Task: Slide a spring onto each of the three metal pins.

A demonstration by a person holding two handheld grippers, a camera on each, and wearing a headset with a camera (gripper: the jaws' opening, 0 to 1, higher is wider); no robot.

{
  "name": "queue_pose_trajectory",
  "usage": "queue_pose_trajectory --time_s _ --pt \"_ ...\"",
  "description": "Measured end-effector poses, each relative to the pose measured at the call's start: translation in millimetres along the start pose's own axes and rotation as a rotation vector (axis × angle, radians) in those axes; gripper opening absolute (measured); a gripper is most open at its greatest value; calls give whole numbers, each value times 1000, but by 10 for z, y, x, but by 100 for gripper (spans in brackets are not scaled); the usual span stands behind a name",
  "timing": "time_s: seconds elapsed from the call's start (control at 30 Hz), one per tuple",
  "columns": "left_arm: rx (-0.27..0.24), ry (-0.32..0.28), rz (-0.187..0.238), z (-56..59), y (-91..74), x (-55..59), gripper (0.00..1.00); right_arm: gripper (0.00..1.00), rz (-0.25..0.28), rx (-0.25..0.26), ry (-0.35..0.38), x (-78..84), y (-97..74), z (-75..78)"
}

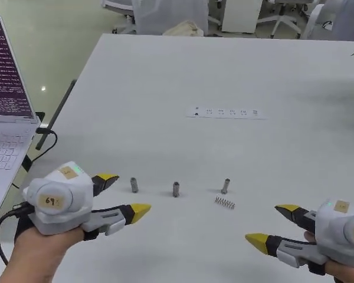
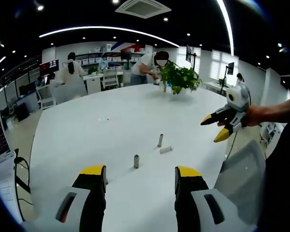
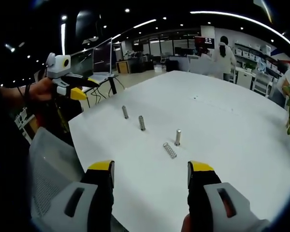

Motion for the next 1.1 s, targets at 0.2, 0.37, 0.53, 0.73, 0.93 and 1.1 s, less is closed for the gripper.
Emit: queue_pose_trajectory --time_s 0.2,0.37,0.53,0.73,0.93,1.1 --pt "32 21 -1 105 151 -92 53 61 -6 -20 5 23 -8 -22" --pt "63 44 -3 194 284 -170 52 61 -11 -42 -10 3 -10 -33" --pt "92 67 -6 276 407 -233 52 60 -4 -52 -12 -32 -17 -8" --pt "135 94 -14 373 578 -269 51 61 -15 -59 -22 -26 -14 30" --pt "175 112 -26 440 748 -270 51 61 -25 -60 -24 -6 -41 31" --pt "214 132 -36 489 904 -286 50 61 -27 -59 -19 19 -74 21"
Point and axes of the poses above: the centre of the closed fingertips' face, and the gripper's own axes: y roughly forward along the fingers, z roughly to its right, x roughly out of its underside, the point moved 10 cm from there along -y, roughly backward along the fingers, and after that the axes turned 6 degrees about y, right-handed, at the moved point
